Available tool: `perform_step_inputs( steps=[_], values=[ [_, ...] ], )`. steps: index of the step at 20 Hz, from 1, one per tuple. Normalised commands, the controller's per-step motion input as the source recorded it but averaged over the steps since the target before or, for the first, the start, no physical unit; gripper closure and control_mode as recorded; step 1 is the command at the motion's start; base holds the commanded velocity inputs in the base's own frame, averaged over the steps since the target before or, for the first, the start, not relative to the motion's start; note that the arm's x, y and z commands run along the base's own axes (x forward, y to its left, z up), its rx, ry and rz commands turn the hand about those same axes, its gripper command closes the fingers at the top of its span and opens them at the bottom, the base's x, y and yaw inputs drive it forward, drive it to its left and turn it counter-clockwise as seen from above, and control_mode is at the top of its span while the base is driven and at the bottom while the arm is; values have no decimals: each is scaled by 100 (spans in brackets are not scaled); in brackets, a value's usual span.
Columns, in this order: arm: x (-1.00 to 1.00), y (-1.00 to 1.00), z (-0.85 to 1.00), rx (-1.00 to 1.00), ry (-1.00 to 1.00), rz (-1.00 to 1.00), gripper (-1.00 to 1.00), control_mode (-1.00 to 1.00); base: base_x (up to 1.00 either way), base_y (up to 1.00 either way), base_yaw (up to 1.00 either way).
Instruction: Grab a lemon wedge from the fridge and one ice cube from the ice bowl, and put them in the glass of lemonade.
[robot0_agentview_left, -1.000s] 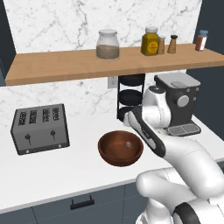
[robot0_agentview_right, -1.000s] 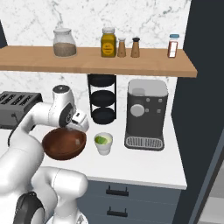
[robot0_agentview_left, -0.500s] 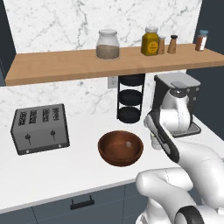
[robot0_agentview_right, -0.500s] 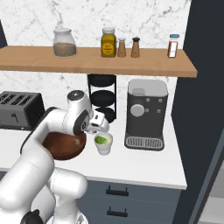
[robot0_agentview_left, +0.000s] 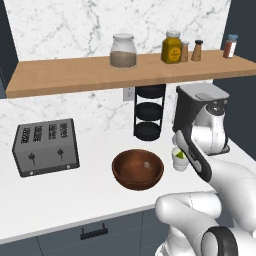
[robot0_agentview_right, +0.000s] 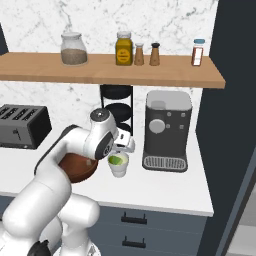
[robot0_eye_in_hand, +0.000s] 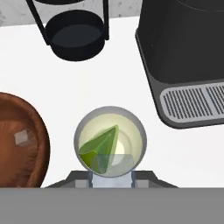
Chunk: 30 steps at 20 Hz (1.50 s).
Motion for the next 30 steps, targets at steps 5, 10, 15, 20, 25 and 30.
perform_step_inputs(
  steps=[5,10,15,20,25,30],
  values=[
    [-28,1,0,0,0,0,100,-100,0,0,0],
    [-3,0,0,0,0,0,100,-100,0,0,0],
    [6,0,0,0,0,0,100,-100,0,0,0],
    [16,0,0,0,0,0,100,-100,0,0,0],
    [55,-2,0,0,3,0,100,-100,0,0,0],
    [19,-21,-2,0,10,0,100,-100,0,0,0]
  ],
)
